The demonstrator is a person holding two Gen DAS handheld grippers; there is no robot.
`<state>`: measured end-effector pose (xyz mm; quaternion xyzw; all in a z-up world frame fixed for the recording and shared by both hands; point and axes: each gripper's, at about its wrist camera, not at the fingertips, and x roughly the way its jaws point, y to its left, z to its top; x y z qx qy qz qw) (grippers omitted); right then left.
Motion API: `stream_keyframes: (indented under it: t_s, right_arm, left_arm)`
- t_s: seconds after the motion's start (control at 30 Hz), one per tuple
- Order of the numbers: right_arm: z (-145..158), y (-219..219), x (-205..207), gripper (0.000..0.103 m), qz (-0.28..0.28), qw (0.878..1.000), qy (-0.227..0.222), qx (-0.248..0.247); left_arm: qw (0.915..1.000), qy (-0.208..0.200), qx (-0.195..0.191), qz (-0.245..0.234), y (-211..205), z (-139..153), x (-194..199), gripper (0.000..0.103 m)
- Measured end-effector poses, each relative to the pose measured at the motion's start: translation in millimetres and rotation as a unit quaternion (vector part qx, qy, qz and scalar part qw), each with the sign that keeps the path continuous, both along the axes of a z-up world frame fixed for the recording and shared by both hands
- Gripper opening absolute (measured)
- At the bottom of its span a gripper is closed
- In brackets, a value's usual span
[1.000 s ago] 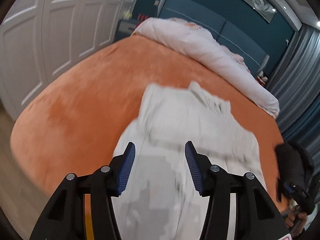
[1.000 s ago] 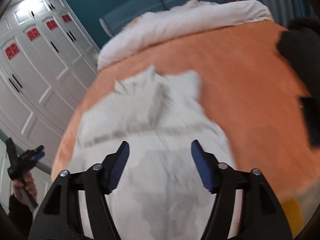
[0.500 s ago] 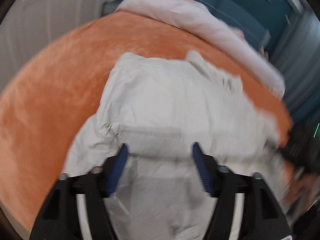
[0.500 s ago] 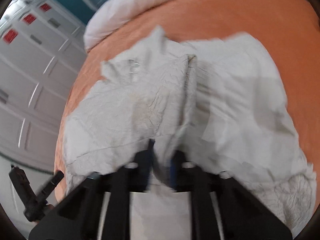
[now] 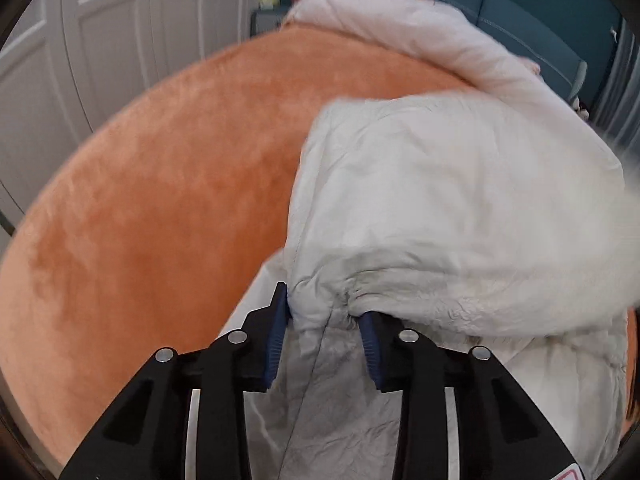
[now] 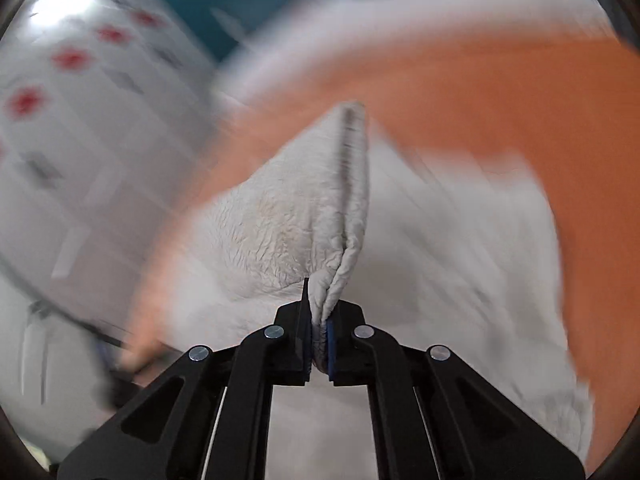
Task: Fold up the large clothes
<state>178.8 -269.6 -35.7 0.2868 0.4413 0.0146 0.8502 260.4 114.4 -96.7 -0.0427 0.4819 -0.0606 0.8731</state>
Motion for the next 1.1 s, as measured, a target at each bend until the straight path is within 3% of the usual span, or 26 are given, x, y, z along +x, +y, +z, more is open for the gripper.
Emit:
stream_keyframes:
  t_s: [0.03, 0.07, 0.1, 0.23, 0.3, 0.4, 0.5, 0.57, 0.67, 0.77, 0.83, 0.87, 0.9, 1.0, 1.1]
  right_arm:
    - [-40.8, -5.4, -5.0, 0.005, -0.004, 0.999, 0.045, 0.013]
    - [-60.6, -5.3, -12.6, 0.005, -0.003, 0.999, 0.046, 0.023]
    - [-61.9, -4.3, -18.6, 0.005, -0.005, 0.999, 0.031, 0.022]
    - [-45.5, -4.6, -27.9, 0.014, -0.025, 0.999, 0.026, 0.014]
    - [-29.6, -13.7, -36.4, 0.020, -0.048, 0.999, 0.016, -0.019]
    - [7.2, -16.8, -49.5, 0.020, -0.078, 0.991, -0.024, -0.102]
    - [32.5, -10.4, -34.8, 0.017, -0.048, 0.992, -0.060, -0.096]
    - [39.1, 7.5, -8.2, 0.017, -0.014, 0.992, -0.080, -0.101]
    - [26.6, 38.1, 22.8, 0.017, 0.034, 0.989, -0.079, -0.118]
    - [-13.2, 48.2, 42.9, 0.014, 0.054, 0.985, -0.037, -0.160]
    - [-39.2, 37.4, 38.4, 0.008, 0.052, 0.988, -0.021, -0.145]
    - [-46.9, 25.1, 30.5, 0.000, 0.043, 0.990, -0.023, -0.130]
    - [-49.9, 14.3, 23.2, 0.000, 0.035, 0.992, -0.022, -0.120]
    - [-53.2, -6.7, 6.5, 0.000, 0.018, 0.993, -0.013, -0.113]
    - [-38.7, -24.6, -7.4, 0.002, -0.045, 0.982, 0.024, -0.183]
  left_arm:
    - [0.9999, 0.002, 0.008, -0.008, -3.8, -3.6, -3.0, 0.035]
    - [0.9997, -0.001, 0.023, -0.010, -7.5, -6.7, -6.0, 0.035]
    - [0.9994, -0.003, 0.034, -0.009, -10.2, -9.1, -8.5, 0.035]
    - [0.9999, -0.003, 0.005, 0.012, 1.3, 2.4, -18.0, 0.039]
    - [0.9998, -0.012, -0.005, 0.016, 7.1, 19.2, -27.7, 0.040]
    - [0.9965, -0.081, 0.002, 0.018, 9.9, 66.3, -44.6, 0.043]
    - [0.9920, -0.126, -0.005, 0.006, -10.6, 100.9, -32.0, 0.053]
    - [0.9901, -0.140, -0.011, 0.003, -26.2, 106.1, -12.4, 0.056]
    - [0.9920, -0.125, -0.016, -0.003, -53.6, 87.8, 23.4, 0.056]
    - [0.9963, -0.086, 0.000, 0.000, -71.8, 47.9, 50.3, 0.056]
    - [0.9980, -0.054, 0.032, 0.011, -72.2, 14.5, 58.8, 0.055]
    - [0.9980, -0.046, 0.040, 0.015, -67.9, 3.2, 60.9, 0.056]
    - [0.9985, -0.035, 0.036, 0.023, -58.8, -9.6, 60.7, 0.057]
    - [0.9984, -0.024, 0.016, 0.049, -35.5, -16.7, 59.1, 0.057]
    - [0.9955, -0.006, 0.019, 0.092, -5.9, -9.0, 52.6, 0.054]
